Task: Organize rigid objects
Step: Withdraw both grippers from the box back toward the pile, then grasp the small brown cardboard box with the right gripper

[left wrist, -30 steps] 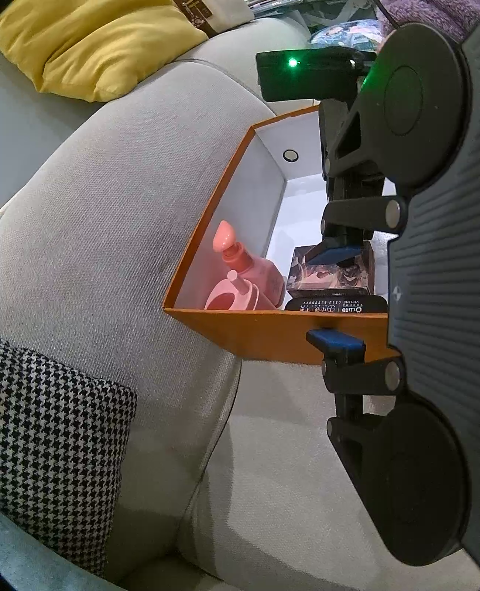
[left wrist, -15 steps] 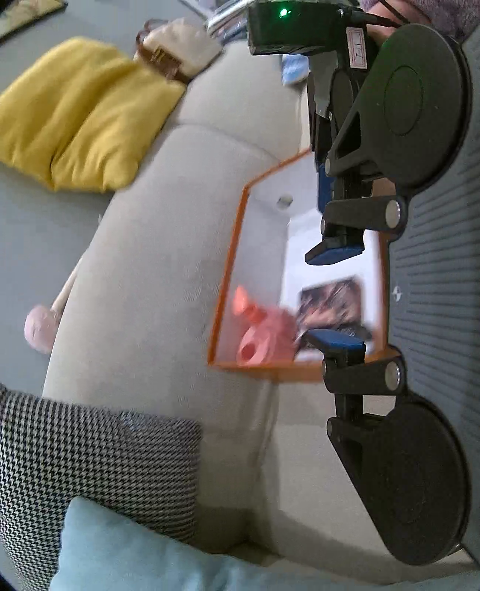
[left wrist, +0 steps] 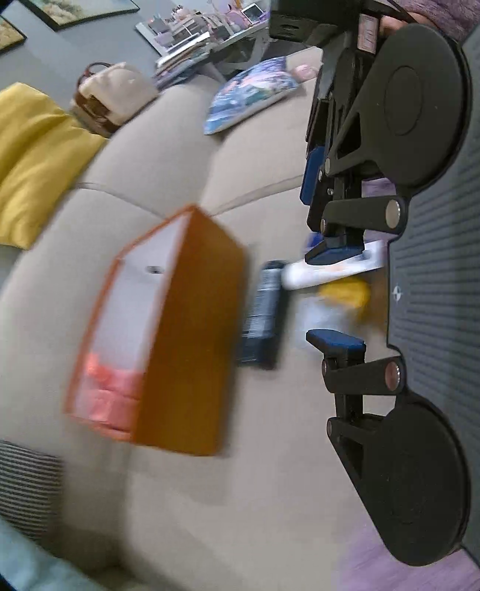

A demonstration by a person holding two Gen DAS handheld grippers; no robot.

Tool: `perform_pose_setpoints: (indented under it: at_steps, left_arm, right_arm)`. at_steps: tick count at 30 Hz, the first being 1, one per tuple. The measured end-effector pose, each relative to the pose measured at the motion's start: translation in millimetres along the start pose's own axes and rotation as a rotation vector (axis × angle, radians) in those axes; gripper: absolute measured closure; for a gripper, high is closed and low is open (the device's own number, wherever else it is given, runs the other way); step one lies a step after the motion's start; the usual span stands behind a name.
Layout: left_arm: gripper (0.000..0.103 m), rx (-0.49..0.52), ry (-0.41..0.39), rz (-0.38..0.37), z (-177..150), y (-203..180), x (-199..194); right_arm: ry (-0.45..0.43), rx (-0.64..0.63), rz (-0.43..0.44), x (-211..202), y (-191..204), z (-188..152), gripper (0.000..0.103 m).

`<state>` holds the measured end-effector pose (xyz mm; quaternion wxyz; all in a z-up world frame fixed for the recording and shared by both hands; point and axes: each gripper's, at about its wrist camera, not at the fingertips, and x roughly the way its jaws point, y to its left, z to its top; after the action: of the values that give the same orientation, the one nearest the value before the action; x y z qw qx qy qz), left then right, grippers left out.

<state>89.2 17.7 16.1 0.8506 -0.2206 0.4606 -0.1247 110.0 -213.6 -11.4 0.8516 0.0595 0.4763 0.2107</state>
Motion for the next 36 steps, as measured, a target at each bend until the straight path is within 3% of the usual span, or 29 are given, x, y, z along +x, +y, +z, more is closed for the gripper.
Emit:
perform_pose_setpoints:
  at_steps: [5, 8, 12, 14, 19, 26, 27, 31, 34, 36]
  left_arm:
    - [0.059, -0.042, 0.065, 0.030, -41, 8, 23]
    - [0.059, -0.078, 0.099, 0.069, -58, 20, 30]
    - [0.062, 0.053, 0.086, 0.145, -67, 6, 28]
    - [0.072, 0.066, 0.078, 0.181, -72, 6, 30]
    - [0.072, -0.035, 0.036, 0.127, -72, 23, 22]
    - [0.073, -0.033, 0.027, 0.119, -75, 23, 21]
    - [0.073, -0.044, 0.016, 0.107, -75, 25, 18]
    - [0.074, -0.102, -0.049, 0.097, -72, 32, 2]
    - [0.074, -0.127, -0.113, 0.128, -64, 40, -10]
    - [0.074, -0.140, -0.116, 0.134, -63, 46, -11]
  right_arm:
    - [-0.003, -0.029, -0.054, -4, 3, -51, 0.049]
    - [0.023, -0.074, -0.018, -1, 17, -68, 0.050]
    - [0.039, -0.185, -0.027, 6, 34, -77, 0.050]
    - [0.042, -0.229, -0.027, 13, 42, -80, 0.050]
    - [0.074, -0.317, -0.042, 24, 56, -87, 0.049]
    - [0.103, -0.372, -0.070, 40, 65, -89, 0.051]
    - [0.112, -0.368, -0.061, 41, 64, -89, 0.057]
    - [0.098, -0.312, -0.013, 34, 59, -82, 0.058]
    - [0.064, -0.197, 0.122, 28, 54, -72, 0.058]
    - [0.099, -0.119, 0.185, 37, 51, -69, 0.058]
